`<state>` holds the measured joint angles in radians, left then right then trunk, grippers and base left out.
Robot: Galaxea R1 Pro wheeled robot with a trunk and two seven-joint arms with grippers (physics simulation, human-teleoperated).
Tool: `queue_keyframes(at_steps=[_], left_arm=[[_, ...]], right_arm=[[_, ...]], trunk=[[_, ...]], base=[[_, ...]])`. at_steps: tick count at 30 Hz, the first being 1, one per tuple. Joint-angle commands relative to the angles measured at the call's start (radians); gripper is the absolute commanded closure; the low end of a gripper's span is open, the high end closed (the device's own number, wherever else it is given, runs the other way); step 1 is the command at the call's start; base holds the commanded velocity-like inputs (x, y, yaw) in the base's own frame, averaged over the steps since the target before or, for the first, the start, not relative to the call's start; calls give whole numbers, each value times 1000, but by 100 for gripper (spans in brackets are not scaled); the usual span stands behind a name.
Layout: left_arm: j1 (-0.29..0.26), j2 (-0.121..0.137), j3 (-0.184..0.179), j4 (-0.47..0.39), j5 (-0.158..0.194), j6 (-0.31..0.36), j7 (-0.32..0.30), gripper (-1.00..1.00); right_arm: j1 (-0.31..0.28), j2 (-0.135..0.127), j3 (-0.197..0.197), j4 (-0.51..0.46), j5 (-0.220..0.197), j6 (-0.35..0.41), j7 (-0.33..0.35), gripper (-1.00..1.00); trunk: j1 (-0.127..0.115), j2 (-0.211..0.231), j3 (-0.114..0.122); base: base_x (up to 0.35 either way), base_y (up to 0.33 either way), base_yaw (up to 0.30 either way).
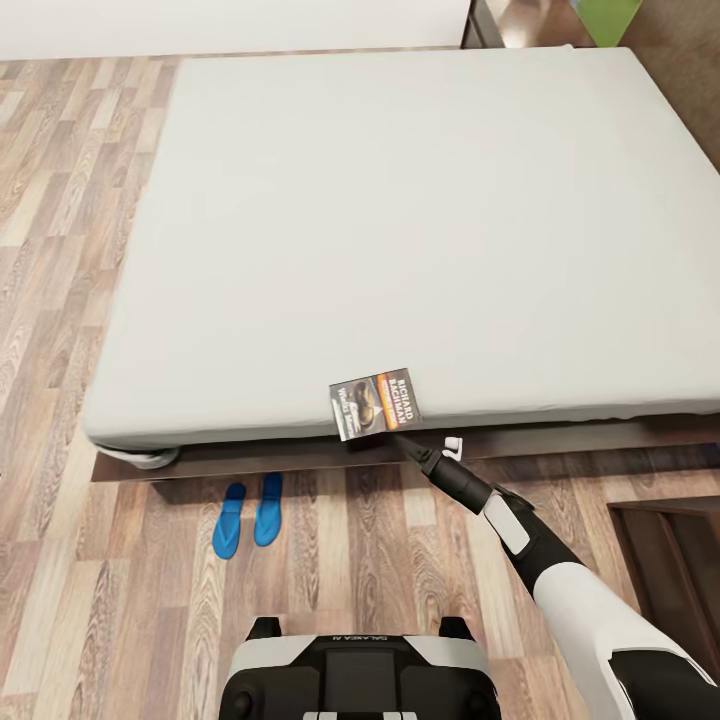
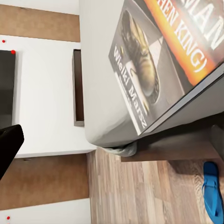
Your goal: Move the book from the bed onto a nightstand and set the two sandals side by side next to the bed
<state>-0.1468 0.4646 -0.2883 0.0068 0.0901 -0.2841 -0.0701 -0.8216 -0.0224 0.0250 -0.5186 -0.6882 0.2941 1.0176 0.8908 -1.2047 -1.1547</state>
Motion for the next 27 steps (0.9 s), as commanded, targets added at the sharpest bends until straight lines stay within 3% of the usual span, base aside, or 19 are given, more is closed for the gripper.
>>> queue_keyframes(at_steps=[1,20,27], left_arm=[[0,0,-6,1,10,-3,-5,-100],[0,0,-6,1,10,-3,-5,-100],[0,0,-6,1,10,-3,-5,-100]], right_arm=[[0,-1,3,0,-10,10,1,-100],[0,-2,1,0,-10,11,1,-100],[0,-18,0,4,-11,11,1,-100]], trunk=[[0,0,0],[0,0,0],[0,0,0]], base=[[0,137,0],[0,59,0],[0,2,0]])
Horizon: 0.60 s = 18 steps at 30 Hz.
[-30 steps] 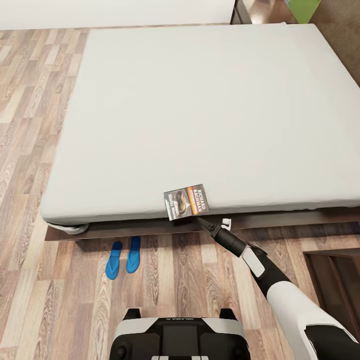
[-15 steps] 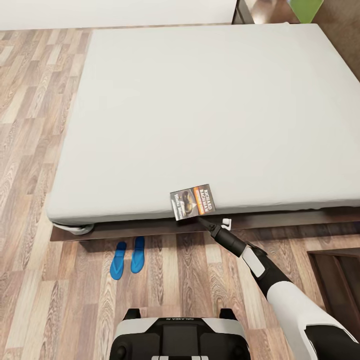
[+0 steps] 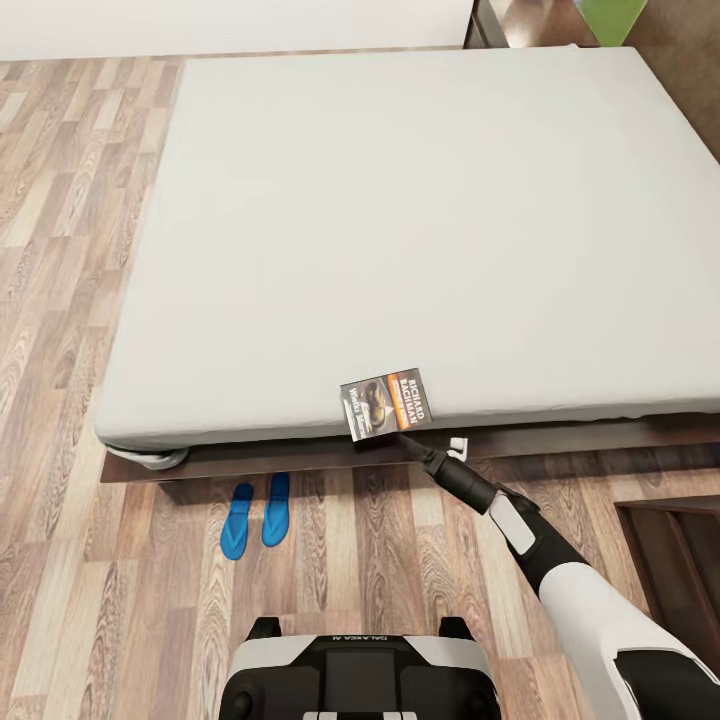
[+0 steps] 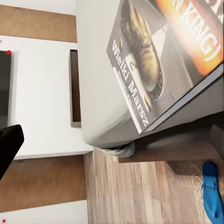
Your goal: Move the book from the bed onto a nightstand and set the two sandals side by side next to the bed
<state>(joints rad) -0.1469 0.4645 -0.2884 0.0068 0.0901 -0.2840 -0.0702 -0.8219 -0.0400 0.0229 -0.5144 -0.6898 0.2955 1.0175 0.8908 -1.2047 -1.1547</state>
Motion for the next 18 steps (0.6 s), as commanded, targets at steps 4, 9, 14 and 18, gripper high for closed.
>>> queue_keyframes(at_steps=[4,9,14,18], left_arm=[[0,0,-6,1,10,-3,-5,-100],[0,0,-5,1,10,-2,-5,-100],[0,0,-5,1,10,-1,-5,-100],[0,0,-5,1,10,-1,-5,-100]], right_arm=[[0,-8,-1,2,-21,9,1,-100],[0,-12,-17,4,-37,9,1,-100],[0,-13,-23,7,-42,8,2,-100],[0,-13,-24,8,-44,8,1,-100]], trunk=[[0,0,0],[0,0,0],[0,0,0],[0,0,0]], base=[[0,18,0],[0,91,0],[0,42,0],[0,18,0]])
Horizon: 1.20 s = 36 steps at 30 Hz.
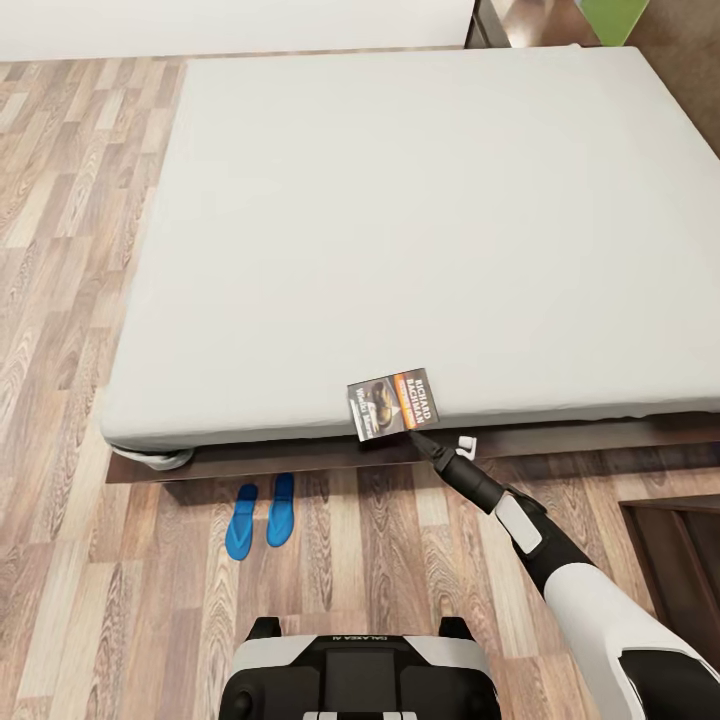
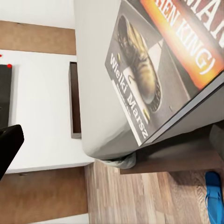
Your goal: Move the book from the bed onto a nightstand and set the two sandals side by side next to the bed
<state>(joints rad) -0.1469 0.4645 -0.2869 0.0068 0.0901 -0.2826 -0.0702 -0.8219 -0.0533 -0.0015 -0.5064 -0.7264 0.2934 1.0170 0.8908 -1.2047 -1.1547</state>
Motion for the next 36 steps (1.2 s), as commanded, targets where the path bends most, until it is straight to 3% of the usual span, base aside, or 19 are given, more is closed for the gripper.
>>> queue_keyframes(at_steps=[1,36], left_arm=[[0,0,-6,1,10,-3,-5,-100],[0,0,-8,1,10,-3,-5,-100]], right_arm=[[0,0,0,1,-7,10,2,-100],[0,-2,-3,3,-10,10,3,-100]], trunk=[[0,0,0],[0,0,0]], base=[[0,10,0],[0,27,0]])
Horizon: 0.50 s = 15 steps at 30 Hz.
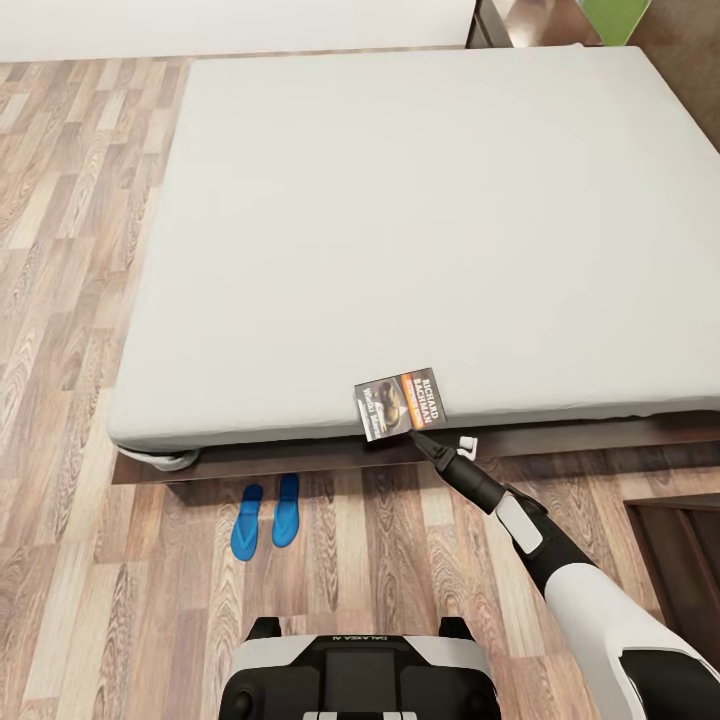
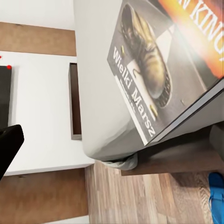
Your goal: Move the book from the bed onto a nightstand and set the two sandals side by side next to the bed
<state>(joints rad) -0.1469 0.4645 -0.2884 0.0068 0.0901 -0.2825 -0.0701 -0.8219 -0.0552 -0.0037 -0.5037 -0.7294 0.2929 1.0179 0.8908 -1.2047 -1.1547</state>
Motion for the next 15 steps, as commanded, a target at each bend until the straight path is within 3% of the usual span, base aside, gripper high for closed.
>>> queue_keyframes(at_steps=[1,9,15], left_arm=[[0,0,-6,1,10,-3,-5,-100],[0,0,-6,1,10,-3,-5,-100],[0,0,-5,1,10,-3,-5,-100]], right_arm=[[0,-1,-1,0,-7,10,2,-100],[0,-1,-1,0,-7,11,2,-100],[0,-2,-1,0,-7,11,1,-100]], trunk=[[0,0,0],[0,0,0],[0,0,0]], base=[[0,4,0],[0,9,0],[0,119,0]])
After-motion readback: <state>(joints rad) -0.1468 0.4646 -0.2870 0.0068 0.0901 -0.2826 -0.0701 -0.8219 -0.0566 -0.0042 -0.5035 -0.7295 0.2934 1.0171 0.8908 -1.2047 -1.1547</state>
